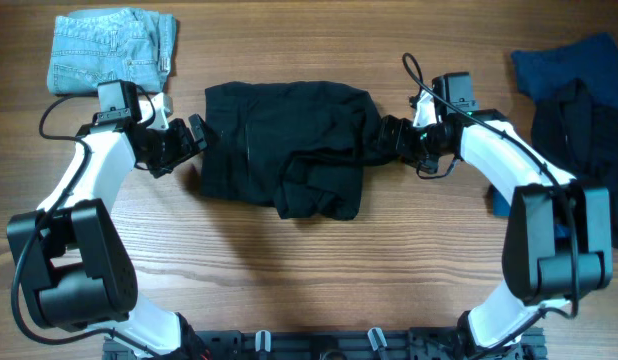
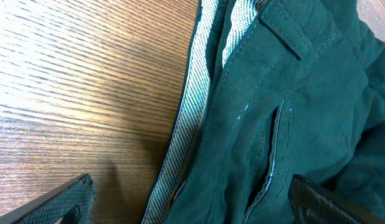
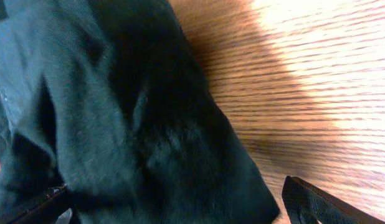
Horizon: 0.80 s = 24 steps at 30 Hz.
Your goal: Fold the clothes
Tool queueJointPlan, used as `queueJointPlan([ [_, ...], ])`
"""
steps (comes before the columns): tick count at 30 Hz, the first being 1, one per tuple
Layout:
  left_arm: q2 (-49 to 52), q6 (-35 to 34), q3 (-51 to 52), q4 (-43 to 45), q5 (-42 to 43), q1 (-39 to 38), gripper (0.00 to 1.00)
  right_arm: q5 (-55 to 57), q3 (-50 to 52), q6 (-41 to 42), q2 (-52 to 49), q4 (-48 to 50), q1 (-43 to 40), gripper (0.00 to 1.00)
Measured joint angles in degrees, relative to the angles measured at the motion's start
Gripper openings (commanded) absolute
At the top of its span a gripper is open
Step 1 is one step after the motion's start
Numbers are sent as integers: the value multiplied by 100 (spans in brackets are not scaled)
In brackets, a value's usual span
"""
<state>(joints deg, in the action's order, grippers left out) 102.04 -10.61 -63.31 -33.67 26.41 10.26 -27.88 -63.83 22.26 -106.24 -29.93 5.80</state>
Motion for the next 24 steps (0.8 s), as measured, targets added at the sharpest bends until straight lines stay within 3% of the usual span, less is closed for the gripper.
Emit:
queueJointPlan([
  [5, 0, 0, 0, 15, 0, 0, 100, -402, 0, -127, -192, 247, 0, 99],
  [8, 0, 0, 0, 24, 0, 0, 100, -704, 2, -153, -247, 442, -2, 85],
  [9, 0, 0, 0, 24, 0, 0, 100, -844, 2, -155, -251, 527, -2, 73],
  [11, 0, 0, 0, 24, 0, 0, 100, -1180, 9, -170, -251, 765, 0, 33],
  [13, 0, 0, 0, 22, 0, 0, 100, -1515, 9, -175, -254, 994, 0, 7],
  [18, 0, 0, 0, 26, 0, 0, 100, -2229, 15, 184, -254, 1580, -2, 4],
  [24, 0, 0, 0, 33, 0, 0, 100, -3554, 57, 1355, -254, 3644, 146, 4],
])
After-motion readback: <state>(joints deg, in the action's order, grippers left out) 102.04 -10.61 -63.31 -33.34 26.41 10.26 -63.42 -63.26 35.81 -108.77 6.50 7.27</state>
